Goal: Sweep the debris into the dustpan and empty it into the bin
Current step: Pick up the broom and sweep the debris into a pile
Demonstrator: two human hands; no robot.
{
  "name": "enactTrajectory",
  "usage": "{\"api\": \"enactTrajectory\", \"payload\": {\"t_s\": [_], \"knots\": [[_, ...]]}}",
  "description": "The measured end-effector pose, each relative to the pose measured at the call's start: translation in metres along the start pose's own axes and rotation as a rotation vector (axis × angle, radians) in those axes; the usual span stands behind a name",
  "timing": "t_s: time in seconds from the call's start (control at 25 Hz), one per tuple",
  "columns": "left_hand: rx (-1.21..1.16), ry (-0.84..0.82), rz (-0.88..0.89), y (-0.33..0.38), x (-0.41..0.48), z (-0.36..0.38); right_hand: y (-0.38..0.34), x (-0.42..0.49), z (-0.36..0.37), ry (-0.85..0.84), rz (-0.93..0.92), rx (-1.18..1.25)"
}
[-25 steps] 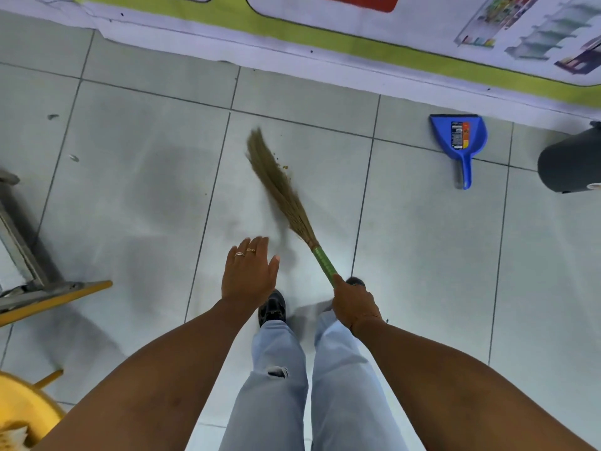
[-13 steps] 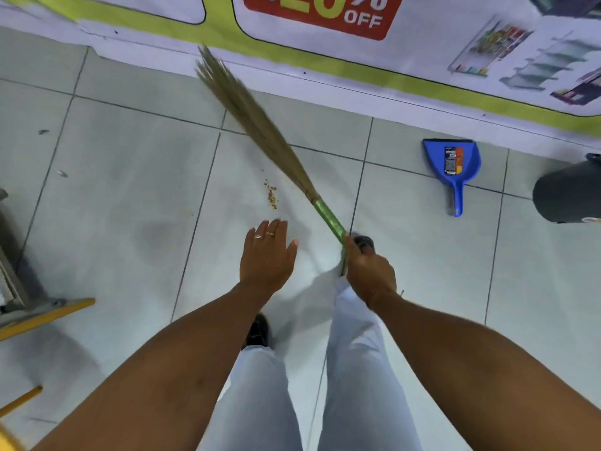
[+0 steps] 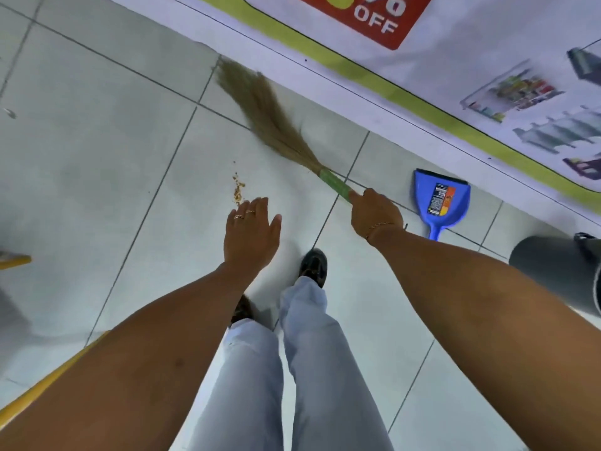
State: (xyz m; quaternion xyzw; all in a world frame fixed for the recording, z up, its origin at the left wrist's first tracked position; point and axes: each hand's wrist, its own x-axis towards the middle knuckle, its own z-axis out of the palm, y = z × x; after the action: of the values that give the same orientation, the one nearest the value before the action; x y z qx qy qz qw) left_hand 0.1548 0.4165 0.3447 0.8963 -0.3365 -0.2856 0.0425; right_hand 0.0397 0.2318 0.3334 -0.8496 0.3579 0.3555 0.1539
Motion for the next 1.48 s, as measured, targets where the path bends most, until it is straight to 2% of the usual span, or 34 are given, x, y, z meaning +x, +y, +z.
{"api": "enactTrajectory", "payload": {"t_s": [0.4, 0.64, 0.84, 1.16, 1.48], "knots": [[0.064, -0.067, 0.123, 0.008, -0.005, -0.005, 0.007, -0.075, 0.07, -0.191, -0.042, -0.009], [0.063, -0.069, 0.168, -0.013, -0.035, -0.008, 0.004, -0.134, 0.102, -0.07, 0.003, 0.109], [0.095, -0.107, 0.162, -0.05, -0.07, 0.0, -0.01, -0.136, 0.099, 0.03, 0.133, 0.186], [0.117, -0.126, 0.16, -0.082, -0.096, 0.009, -0.068, -0.141, 0.138, -0.227, 0.245, 0.27], [0.122, -0.101, 0.233, -0.094, -0.12, 0.015, -0.111, -0.19, 0.188, -0.25, 0.222, 0.382]]}}
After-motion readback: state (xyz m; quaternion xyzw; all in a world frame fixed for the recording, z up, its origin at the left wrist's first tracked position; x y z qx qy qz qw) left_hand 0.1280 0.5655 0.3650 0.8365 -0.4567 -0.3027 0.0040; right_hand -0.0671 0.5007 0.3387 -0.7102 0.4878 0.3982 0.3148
